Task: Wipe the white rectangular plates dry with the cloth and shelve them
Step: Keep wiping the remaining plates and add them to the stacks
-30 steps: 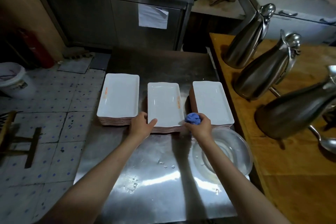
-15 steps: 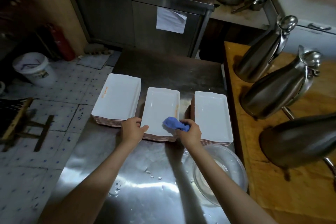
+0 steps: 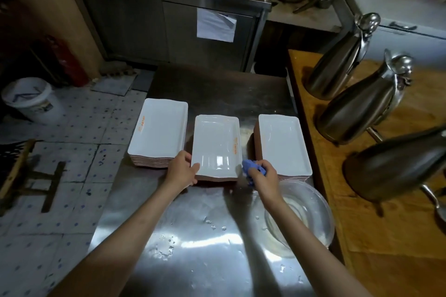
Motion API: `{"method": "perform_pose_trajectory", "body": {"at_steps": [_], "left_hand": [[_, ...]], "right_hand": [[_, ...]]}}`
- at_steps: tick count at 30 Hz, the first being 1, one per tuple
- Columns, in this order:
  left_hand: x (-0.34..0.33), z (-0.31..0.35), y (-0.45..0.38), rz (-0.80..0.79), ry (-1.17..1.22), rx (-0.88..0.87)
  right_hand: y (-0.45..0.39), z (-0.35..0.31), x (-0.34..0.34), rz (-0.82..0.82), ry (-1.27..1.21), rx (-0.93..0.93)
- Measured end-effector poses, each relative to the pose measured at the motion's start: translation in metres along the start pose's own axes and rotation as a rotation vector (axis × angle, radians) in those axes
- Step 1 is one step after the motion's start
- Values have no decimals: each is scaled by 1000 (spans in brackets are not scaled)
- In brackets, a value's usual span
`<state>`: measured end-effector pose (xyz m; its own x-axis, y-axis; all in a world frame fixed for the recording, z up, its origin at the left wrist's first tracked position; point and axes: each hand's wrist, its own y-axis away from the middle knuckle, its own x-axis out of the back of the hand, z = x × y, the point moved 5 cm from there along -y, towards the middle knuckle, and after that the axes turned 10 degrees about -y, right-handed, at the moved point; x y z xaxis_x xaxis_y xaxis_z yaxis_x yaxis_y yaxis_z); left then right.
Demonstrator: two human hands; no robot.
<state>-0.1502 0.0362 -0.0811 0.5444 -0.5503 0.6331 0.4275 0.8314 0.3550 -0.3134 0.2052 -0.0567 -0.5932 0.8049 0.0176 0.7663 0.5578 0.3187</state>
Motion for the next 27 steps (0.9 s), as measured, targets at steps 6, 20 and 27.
{"method": "perform_pose_trajectory", "body": {"at_steps": [6,20,27], "left_hand": [[0,-2,2,-154,-38,-38],[-20,-1,11,-343,214,-4],[-23,-1,22,-318,247,-35]], "right_hand": [[18,-7,-1,107,137,153],[46,-8,27,234,132,189],[57,-3,56,318,102,139]]}}
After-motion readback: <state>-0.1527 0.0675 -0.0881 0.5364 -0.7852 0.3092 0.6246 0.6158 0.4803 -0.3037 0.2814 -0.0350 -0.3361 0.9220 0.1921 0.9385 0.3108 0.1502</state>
